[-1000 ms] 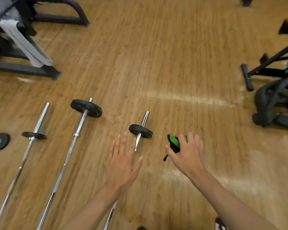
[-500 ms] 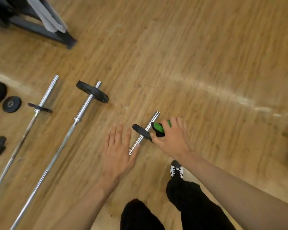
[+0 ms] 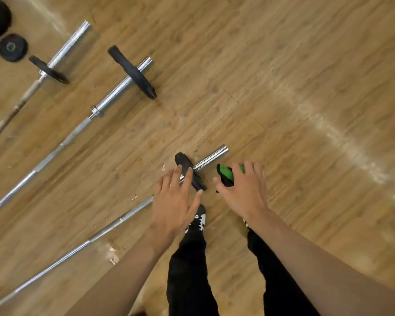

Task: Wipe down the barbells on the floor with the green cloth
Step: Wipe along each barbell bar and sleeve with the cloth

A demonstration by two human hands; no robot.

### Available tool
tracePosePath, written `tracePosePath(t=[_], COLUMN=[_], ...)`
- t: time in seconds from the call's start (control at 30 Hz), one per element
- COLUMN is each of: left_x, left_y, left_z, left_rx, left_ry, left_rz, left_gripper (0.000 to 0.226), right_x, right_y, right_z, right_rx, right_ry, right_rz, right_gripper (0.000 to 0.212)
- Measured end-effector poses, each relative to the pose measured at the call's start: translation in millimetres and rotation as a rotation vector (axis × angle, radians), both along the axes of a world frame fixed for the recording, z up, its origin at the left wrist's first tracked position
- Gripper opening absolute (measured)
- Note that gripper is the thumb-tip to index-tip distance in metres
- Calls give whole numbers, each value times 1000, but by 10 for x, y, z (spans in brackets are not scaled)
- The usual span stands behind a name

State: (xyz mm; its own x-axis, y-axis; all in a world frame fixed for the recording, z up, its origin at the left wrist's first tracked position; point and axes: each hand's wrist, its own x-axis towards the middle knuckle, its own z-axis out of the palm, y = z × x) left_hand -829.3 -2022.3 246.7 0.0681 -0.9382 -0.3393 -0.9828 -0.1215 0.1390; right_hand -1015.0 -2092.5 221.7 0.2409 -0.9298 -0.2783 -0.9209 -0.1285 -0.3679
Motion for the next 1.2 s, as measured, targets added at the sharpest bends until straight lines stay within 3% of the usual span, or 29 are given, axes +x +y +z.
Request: tracePosePath(t=[0.17,0.37,0.57,0.7,1.0,1.1,1.2], left_x=[-428,-554,-489,-348,263,391,424], left_y=[9,277,640,679,82,-64,-110], left_z=[-452,-1069,-1247,-1660,-3483,-3960,-4156], left_rx=[-160,-232,-400,-385,-395,-430,-530], left_ry=[13,79,95,91,27,20,139], left_rz=[193,309,400,318,117,89,84], left_gripper=[68,64,60,61,66,73,77], right_x=[-266,-379,-474,-398,226,539,776], right_y=[0,20,61,31,-408,-482,-469], right_z=[-449,-1018,-1156,-1642,-3763,-4312,-4676], right_rx=[-159,-229,-397,-365,-326,-437,-618], right_ry=[-184,-220,-237,-255,-328,-308,-270], right_rz=[69,234,419,481,538,552,538], right_gripper=[54,52,56,56,48,44,33])
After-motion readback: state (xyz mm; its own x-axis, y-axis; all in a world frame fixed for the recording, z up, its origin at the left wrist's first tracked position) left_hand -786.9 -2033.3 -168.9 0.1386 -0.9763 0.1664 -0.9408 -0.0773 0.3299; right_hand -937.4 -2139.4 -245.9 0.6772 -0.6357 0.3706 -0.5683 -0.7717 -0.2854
